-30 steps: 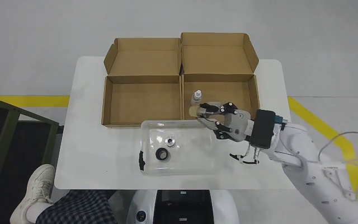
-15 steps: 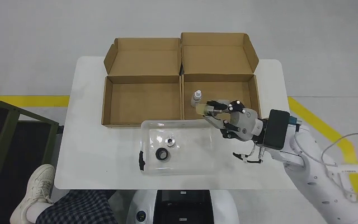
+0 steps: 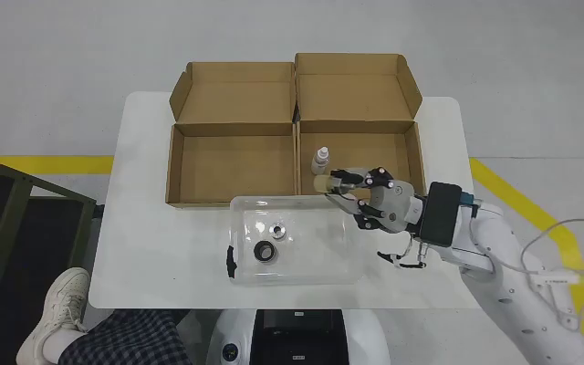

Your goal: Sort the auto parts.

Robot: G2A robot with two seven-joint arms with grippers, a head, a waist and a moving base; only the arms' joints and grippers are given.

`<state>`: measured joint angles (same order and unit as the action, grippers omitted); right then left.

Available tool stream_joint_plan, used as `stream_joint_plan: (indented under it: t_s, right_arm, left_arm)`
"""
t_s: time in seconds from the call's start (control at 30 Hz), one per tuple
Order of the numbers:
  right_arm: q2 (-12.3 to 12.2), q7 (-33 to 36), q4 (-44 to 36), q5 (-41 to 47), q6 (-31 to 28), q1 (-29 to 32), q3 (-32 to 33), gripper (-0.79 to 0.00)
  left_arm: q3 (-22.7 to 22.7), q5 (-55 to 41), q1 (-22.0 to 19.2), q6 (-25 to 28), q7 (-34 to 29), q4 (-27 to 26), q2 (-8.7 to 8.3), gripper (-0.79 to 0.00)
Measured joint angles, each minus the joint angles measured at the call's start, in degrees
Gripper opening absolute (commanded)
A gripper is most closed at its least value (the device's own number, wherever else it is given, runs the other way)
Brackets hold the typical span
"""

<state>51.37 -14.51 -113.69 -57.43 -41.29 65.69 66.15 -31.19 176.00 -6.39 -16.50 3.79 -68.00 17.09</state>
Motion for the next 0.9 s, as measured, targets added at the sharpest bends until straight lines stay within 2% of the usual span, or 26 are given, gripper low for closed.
stream_joint_plan:
  t_s: [0.33,0.9]
  right_arm:
    - [0.63,5.84,3.36,0.31,0.45,-0.55,-0.64,-0.785]
    - [1.37,17.27,15.57,3.15,5.67,-2.41,1.41,-0.785]
  left_arm:
    - [0.00,0.00,0.00,0.00,0.00,0.00,0.00,0.000]
    - [0.00,0.00,0.00,0.00,0.00,0.00,0.00,0.000]
